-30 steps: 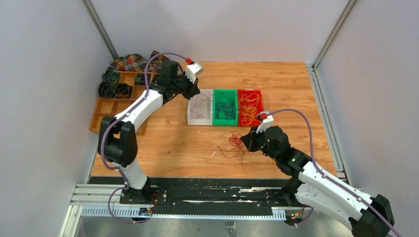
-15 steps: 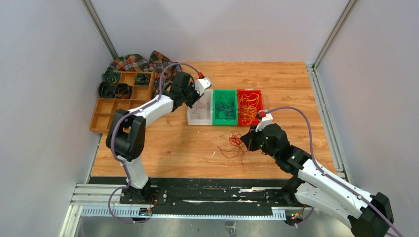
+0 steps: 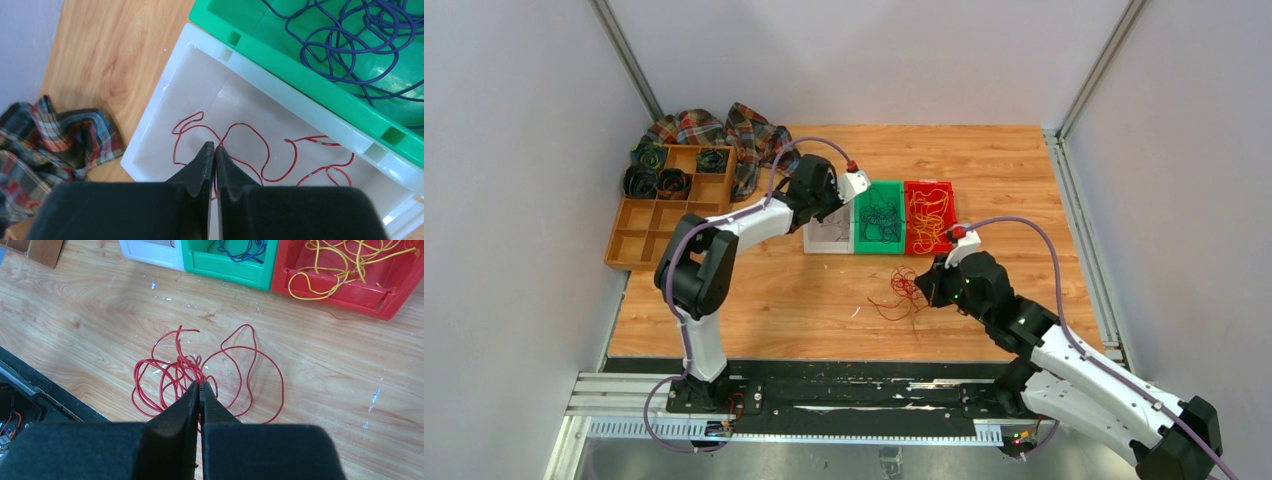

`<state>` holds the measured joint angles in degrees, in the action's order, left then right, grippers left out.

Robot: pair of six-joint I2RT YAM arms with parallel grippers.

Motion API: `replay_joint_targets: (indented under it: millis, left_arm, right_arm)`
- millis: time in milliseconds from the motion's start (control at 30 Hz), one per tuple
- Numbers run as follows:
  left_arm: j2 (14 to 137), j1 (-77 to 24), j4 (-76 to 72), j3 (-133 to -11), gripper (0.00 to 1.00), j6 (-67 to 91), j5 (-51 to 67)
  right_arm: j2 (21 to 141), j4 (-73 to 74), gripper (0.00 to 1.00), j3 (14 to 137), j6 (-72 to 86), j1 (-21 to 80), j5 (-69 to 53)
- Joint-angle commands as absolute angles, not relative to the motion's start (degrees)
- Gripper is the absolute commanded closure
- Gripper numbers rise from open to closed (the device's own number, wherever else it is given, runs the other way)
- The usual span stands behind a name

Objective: Untangle the cables

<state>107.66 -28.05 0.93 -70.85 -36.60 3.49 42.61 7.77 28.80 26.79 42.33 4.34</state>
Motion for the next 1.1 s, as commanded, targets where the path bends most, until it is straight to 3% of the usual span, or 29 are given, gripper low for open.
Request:
replay_joint_targets:
  millis: [0,400,600,767,900,1067]
  left_arm:
    - [108.98,-28.1,7.23,-76.59,0.75,-34.67,5.77]
    - [103.14,-26.23,32.26,-92.73,0.22,-34.36,14.6]
    - [98.07,-25.75,43.09,-96.23,0.18,-34.9,25.83]
    - [86.98,-26.6,50.54,-87.24,0.16,-34.95,40.8]
    - [81.24,-32.25,50.54,-77.65,0.12,-35.17,41.51]
    - [82.12,-36.71,47.19,-77.35,0.1,-29.38,40.0]
  right_arm:
    - [41.5,8.6,0.99,31.62,27.27,43.04,5.54]
    - [41.97,7.69,1.0,32.82,27.37,43.05,4.64]
    - [41.98,6.95,0.99,33.65,27.18,43.07,4.31]
    - [43.8,4.37,0.99,34.62,28.59,43.04,3.6]
    - [45.85,2.12,1.0,35.89,32.48,43.05,3.47]
    - [46.9,-0.39,0.99,38.12,36.74,43.04,1.42]
